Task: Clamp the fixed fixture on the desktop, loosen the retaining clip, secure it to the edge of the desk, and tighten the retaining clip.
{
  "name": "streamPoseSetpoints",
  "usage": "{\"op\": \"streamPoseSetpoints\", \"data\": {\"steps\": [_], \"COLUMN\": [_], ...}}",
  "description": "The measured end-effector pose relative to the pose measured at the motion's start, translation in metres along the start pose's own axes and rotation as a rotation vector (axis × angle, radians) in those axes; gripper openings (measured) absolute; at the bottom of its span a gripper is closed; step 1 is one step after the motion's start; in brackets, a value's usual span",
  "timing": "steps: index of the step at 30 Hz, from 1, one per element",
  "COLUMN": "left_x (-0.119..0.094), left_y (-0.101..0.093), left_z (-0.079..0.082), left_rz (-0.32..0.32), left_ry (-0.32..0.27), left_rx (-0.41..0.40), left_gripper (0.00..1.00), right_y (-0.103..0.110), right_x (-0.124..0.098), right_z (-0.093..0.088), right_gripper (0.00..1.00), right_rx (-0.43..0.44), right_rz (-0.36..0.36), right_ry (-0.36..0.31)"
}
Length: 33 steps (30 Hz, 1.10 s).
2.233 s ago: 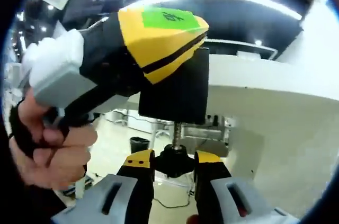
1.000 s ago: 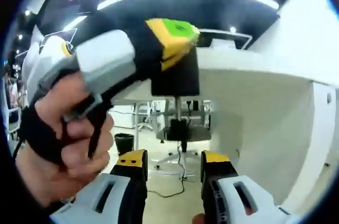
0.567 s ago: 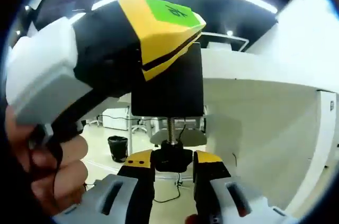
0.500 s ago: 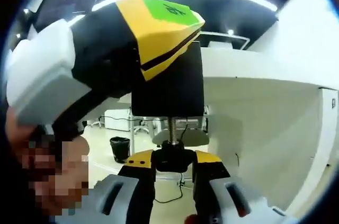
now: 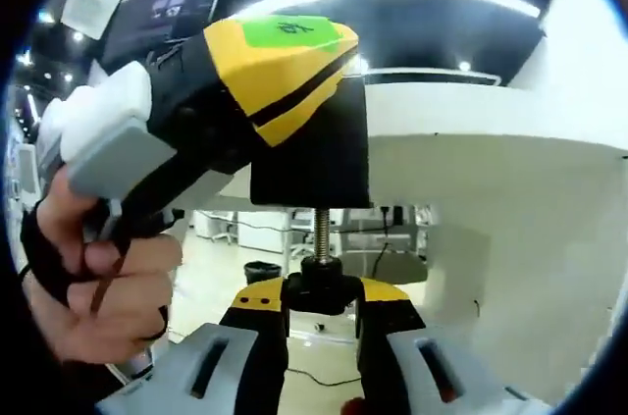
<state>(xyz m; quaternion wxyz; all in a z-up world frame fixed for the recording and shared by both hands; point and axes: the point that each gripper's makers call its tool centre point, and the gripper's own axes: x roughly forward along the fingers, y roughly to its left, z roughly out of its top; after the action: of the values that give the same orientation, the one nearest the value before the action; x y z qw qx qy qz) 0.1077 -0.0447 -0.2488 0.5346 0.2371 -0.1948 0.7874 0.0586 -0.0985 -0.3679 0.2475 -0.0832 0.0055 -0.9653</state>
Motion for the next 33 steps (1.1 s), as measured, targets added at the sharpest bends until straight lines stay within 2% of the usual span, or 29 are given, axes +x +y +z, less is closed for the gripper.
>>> {"op": "streamPoseSetpoints", "data": {"steps": [1, 2, 4, 9, 12, 19, 21, 24, 26, 27, 30, 31, 32, 33], "left_x": [0.0, 0.0, 0.0, 0.0, 0.0, 0.001, 0.001, 0.001, 0.001, 0.001, 0.001, 0.001, 0.001, 0.001], "left_y": [0.0, 0.0, 0.0, 0.0, 0.0, 0.0, 0.0, 0.0, 0.0, 0.0, 0.0, 0.0, 0.0, 0.0], "left_z": [0.0, 0.0, 0.0, 0.0, 0.001, 0.0, 0.0, 0.0, 0.0, -0.001, -0.001, -0.001, -0.001, 0.0], "left_rz": [0.0, 0.0, 0.0, -0.002, -0.002, -0.002, -0.003, -0.002, 0.002, 0.003, 0.004, 0.004, 0.004, 0.004], "left_ry": [0.0, 0.0, 0.0, 0.0, -0.001, 0.006, 0.004, 0.004, 0.009, 0.013, 0.015, 0.014, 0.013, 0.012], "left_rx": [0.001, 0.0, 0.0, -0.001, -0.001, 0.001, 0.0, 0.0, 0.004, 0.008, 0.007, 0.007, 0.007, 0.005], "left_gripper": [0.02, 0.02, 0.02, 0.02, 0.02, 0.02, 0.02, 0.02, 0.02, 0.02, 0.02, 0.02, 0.02, 0.02], "right_y": [0.003, -0.016, -0.021, -0.017, -0.014, -0.017, -0.02, -0.033, -0.032, -0.03, -0.031, -0.036, -0.044, -0.049], "right_x": [0.0, 0.0, -0.001, -0.002, -0.004, -0.005, -0.005, -0.004, -0.01, -0.014, -0.025, -0.029, -0.035, -0.039], "right_z": [0.0, 0.006, 0.008, 0.009, 0.009, 0.008, 0.008, 0.003, 0.0, -0.001, -0.007, -0.006, -0.004, -0.002], "right_gripper": [0.26, 0.26, 0.26, 0.26, 0.26, 0.26, 0.26, 0.37, 0.38, 0.38, 0.38, 0.4, 0.43, 0.44], "right_rx": [0.0, 0.007, -0.013, 0.013, 0.101, 0.135, 0.129, 0.078, 0.131, 0.131, 0.116, 0.095, 0.076, 0.073], "right_rz": [0.036, 0.069, 0.139, 0.286, 0.371, 0.379, 0.344, 0.209, 0.159, 0.143, 0.029, -0.042, -0.145, -0.206], "right_ry": [-0.002, -0.004, 0.002, 0.014, 0.024, 0.014, 0.007, 0.004, 0.006, 0.007, 0.033, 0.036, 0.032, 0.026]}}
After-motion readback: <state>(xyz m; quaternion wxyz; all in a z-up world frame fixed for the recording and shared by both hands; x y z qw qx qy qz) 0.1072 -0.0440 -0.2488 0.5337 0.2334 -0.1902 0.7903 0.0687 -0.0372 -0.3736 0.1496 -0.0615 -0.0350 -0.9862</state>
